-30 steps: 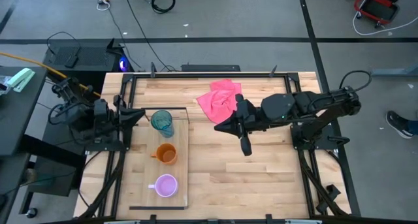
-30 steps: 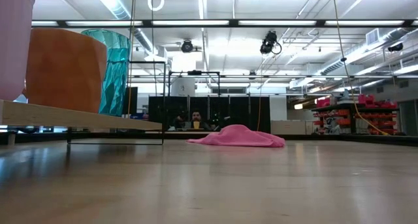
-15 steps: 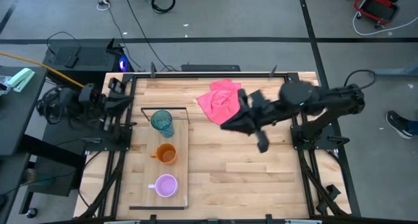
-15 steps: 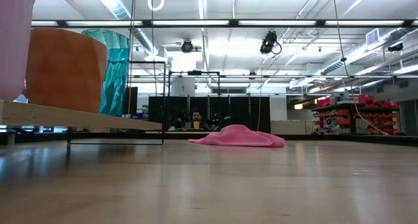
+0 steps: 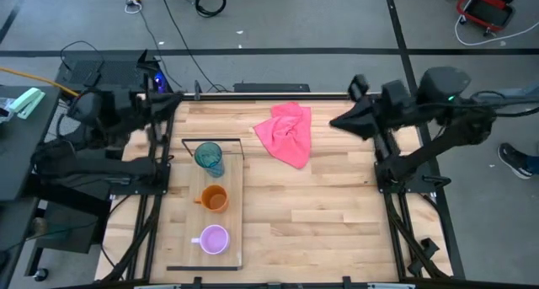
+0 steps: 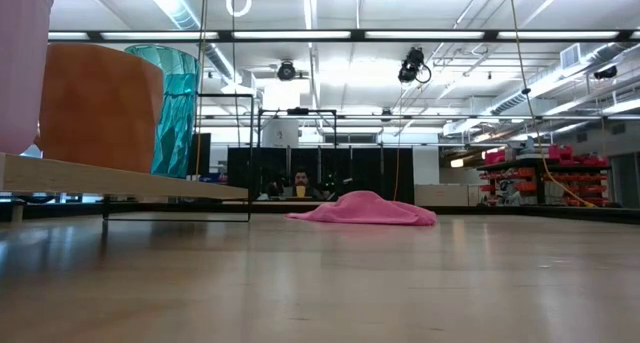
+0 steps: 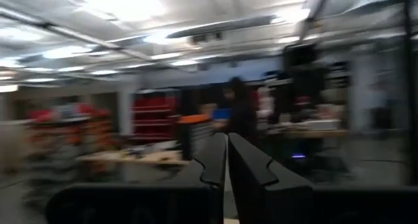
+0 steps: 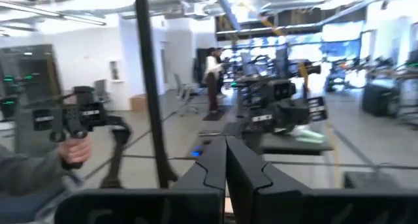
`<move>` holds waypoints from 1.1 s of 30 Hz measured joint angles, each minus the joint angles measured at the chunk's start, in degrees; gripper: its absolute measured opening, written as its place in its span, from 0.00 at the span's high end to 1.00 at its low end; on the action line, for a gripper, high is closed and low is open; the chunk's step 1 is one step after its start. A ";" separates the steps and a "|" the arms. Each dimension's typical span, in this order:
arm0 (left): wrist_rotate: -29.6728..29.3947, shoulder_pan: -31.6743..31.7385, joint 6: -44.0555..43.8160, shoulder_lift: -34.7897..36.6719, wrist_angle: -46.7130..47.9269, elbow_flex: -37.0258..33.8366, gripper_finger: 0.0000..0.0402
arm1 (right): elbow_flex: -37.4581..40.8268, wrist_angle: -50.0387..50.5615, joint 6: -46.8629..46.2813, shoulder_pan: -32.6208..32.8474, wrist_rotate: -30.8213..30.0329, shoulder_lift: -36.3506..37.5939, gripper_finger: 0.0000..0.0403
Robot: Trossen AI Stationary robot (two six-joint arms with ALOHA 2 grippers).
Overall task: Stack small to large cups/mugs on shelf
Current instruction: Return to Home Position
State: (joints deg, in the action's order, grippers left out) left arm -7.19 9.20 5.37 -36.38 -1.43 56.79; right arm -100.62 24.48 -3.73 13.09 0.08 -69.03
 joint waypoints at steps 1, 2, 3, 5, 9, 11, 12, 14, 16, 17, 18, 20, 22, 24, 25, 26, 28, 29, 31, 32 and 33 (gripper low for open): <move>0.01 2.73 -0.24 -0.74 -0.08 0.30 0.94 | 0.00 0.86 0.62 -0.89 0.00 0.79 0.97; 0.03 5.54 -0.71 -1.26 -0.09 0.39 0.94 | 0.00 1.48 1.01 -1.87 0.00 1.69 0.97; 0.02 8.54 -1.60 -1.63 0.10 0.40 0.94 | 0.00 2.42 1.29 -2.88 0.00 2.49 0.97; -0.03 14.85 -3.07 -2.20 0.73 0.35 0.93 | 0.00 4.30 2.17 -5.01 -0.01 4.22 0.96; 0.13 26.87 -6.70 -2.62 1.78 -0.28 0.91 | 0.00 8.24 3.65 -9.30 0.02 7.61 0.97; 1.59 32.00 -7.76 -2.69 1.96 -0.28 0.91 | 0.00 9.77 4.16 -11.29 0.02 9.50 0.97; 2.29 34.29 -8.07 -3.00 2.03 -0.28 0.91 | 0.00 10.59 4.55 -12.18 0.02 10.43 0.97; 2.86 38.28 -9.21 -3.41 2.08 -0.28 0.92 | 0.03 12.13 5.56 -13.96 0.01 12.59 0.97; 2.99 41.65 -9.95 -3.84 2.67 -0.28 0.92 | 1.26 11.79 6.17 -15.43 0.02 15.20 0.97; 2.99 43.12 -10.70 -4.16 3.17 -0.28 0.93 | 2.38 11.74 6.69 -16.00 0.02 16.78 0.96; 2.98 44.45 -11.03 -4.25 3.48 -0.28 0.93 | 3.80 11.54 6.92 -16.53 0.00 18.41 0.96; 2.96 46.61 -11.11 -4.50 4.62 -0.34 0.94 | 7.75 9.55 6.80 -17.49 -0.01 22.24 0.96; 3.45 47.92 -11.00 -4.47 4.80 -0.34 0.94 | 12.56 5.98 6.46 -18.15 -0.54 26.29 0.96; 4.01 48.26 -11.02 -4.37 4.80 -0.34 0.94 | 17.79 2.82 6.30 -18.55 -1.62 30.53 0.96; 4.06 48.27 -11.08 -4.31 4.82 -0.34 0.93 | 20.22 1.71 6.14 -18.65 -2.30 32.51 0.96; 4.20 48.23 -11.06 -4.21 5.15 -0.34 0.93 | 22.63 0.57 5.53 -18.65 -3.52 34.42 0.96; 4.44 48.22 -10.52 -3.97 6.90 -0.34 0.92 | 26.90 -0.93 4.82 -18.63 -6.88 38.03 0.96; 4.43 48.22 -9.88 -3.81 7.76 -0.34 0.92 | 29.07 -0.86 4.13 -18.63 -8.93 39.97 0.96; 4.41 48.25 -9.03 -3.33 9.72 -0.34 0.91 | 33.31 -1.18 1.83 -18.63 -12.30 43.59 0.96; 4.43 48.25 -8.62 -3.26 9.94 -0.34 0.91 | 35.55 -1.66 0.58 -18.63 -13.15 45.46 0.96; 4.45 48.25 -8.24 -3.26 9.90 -0.34 0.91 | 37.95 -2.85 -0.39 -18.63 -13.37 47.25 0.96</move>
State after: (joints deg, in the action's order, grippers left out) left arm -2.74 57.45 -2.88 -39.64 8.47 56.45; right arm -62.67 21.63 -4.12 -5.54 -13.30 -21.78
